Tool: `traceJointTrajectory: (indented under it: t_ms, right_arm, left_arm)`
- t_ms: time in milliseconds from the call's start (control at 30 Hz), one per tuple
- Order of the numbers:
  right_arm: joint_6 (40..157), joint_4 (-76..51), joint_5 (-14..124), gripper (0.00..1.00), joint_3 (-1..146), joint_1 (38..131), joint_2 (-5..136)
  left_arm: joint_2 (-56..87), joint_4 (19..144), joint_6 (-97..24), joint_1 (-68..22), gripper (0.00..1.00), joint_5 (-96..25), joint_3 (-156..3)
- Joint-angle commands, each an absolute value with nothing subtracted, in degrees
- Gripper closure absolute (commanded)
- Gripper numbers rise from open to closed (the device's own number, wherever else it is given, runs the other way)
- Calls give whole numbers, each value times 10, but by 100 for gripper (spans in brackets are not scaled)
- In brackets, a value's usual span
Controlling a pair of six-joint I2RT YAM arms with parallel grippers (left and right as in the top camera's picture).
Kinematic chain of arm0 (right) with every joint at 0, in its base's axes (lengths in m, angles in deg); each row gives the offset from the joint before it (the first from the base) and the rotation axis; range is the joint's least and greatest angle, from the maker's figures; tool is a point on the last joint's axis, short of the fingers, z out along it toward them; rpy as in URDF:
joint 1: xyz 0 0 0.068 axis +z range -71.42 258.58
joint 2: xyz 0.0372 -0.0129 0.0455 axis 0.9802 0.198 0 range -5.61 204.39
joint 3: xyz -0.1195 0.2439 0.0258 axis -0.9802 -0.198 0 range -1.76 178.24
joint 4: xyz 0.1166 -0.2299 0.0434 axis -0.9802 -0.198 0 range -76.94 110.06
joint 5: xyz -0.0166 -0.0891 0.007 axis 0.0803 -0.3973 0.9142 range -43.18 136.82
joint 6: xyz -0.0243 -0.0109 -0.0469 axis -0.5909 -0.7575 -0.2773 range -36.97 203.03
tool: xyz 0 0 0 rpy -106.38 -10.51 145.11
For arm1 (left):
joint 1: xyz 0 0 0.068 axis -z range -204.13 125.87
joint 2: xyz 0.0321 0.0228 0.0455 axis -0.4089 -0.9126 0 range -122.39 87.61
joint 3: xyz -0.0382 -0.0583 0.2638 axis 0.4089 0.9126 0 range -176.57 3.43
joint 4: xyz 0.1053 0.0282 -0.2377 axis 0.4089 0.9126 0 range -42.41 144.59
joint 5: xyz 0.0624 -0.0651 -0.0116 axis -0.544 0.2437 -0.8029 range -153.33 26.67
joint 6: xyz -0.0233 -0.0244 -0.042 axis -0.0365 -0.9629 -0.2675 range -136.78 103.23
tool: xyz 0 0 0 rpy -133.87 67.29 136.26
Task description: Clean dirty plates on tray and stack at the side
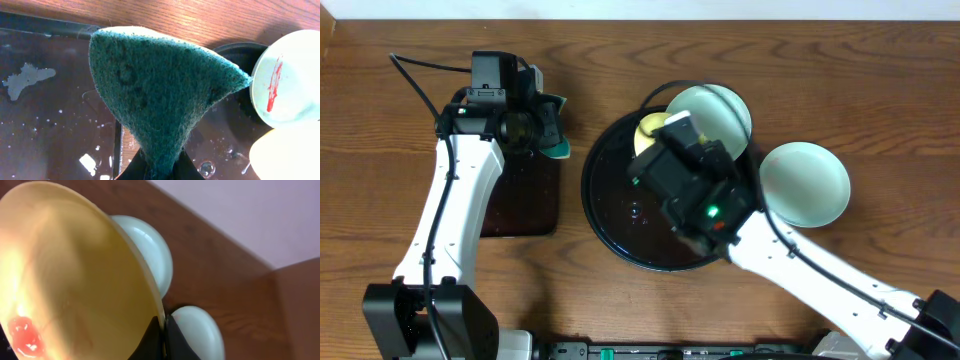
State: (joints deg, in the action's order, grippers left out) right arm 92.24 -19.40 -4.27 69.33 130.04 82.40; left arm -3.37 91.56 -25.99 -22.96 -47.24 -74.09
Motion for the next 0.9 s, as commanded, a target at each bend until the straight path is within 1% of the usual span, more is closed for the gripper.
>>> traceJointTrajectory:
  t_ms: [0, 200, 333, 467, 767, 867]
  right_arm:
    - [896, -191, -181, 99, 702, 1335, 815]
    - [871, -183, -306, 99, 702, 1376, 815]
    - [845, -165, -351, 99, 702, 1391, 815]
    - [844, -159, -386, 99, 702, 1401, 815]
    - [864, -159, -389, 99, 702, 1405, 815]
    - [871, -159, -345, 99, 701, 1404, 815]
  left_arm:
    - [-34, 918, -265, -232, 93, -480, -736]
    - [-34, 919, -265, -232, 92, -480, -736]
    - [-34, 920, -265, -232, 92, -480, -736]
    - [-34, 921, -265, -232, 93, -480, -736]
    - [-34, 921, -265, -232, 93, -480, -736]
    - [-34, 922, -265, -232, 92, -480, -736]
